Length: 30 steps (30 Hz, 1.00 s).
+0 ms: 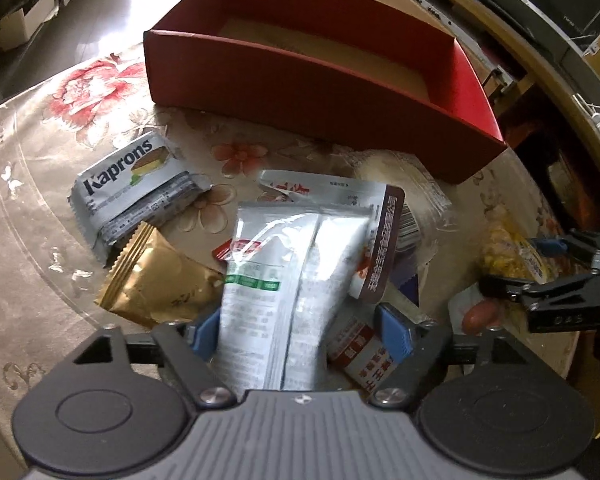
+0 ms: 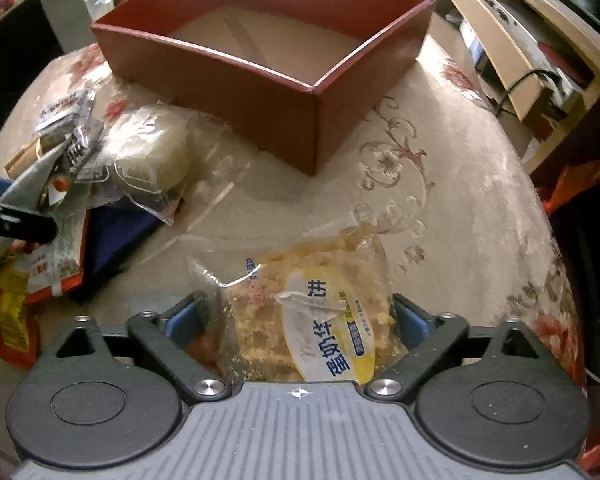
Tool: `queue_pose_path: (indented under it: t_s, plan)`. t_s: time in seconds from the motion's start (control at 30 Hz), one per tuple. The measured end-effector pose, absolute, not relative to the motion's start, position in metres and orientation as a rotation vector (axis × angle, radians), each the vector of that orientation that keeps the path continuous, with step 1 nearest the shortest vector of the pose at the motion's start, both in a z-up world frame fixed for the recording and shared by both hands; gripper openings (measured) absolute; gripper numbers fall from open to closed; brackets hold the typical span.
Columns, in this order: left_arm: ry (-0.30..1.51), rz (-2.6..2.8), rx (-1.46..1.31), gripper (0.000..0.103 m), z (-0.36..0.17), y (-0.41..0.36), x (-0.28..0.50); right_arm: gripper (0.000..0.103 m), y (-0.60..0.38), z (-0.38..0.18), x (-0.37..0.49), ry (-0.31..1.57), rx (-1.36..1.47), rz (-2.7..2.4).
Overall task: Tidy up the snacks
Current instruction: 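Lift both held packets and carry them over the red box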
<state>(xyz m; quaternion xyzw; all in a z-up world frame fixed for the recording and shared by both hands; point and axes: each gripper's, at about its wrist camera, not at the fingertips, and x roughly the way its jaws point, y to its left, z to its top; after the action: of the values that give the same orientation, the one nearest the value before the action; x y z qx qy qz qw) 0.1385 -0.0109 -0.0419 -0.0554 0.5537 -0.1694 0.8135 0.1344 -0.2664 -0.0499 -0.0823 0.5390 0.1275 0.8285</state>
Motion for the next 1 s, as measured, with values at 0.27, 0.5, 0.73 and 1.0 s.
queue_pose_path:
  t_s: [0.27,0.5,0.73,1.0]
  plan:
    - [1.191,-0.367,-0.166,0.049,-0.037,-0.009,0.137,0.08,-0.28,-0.043,0.125,1.155,-0.093,0.215]
    - [1.183,-0.337,-0.138,0.056,-0.038,-0.016,0.139,0.079,-0.275,-0.034,0.113,1.133,-0.062,0.196]
    - [1.167,-0.305,-0.111,0.063,-0.041,-0.024,0.142,0.079,-0.271,-0.025,0.106,1.116,-0.006,0.198]
    - [1.16,-0.293,-0.152,0.043,-0.031,-0.012,0.135,0.079,-0.263,-0.013,0.099,1.076,0.027,0.19]
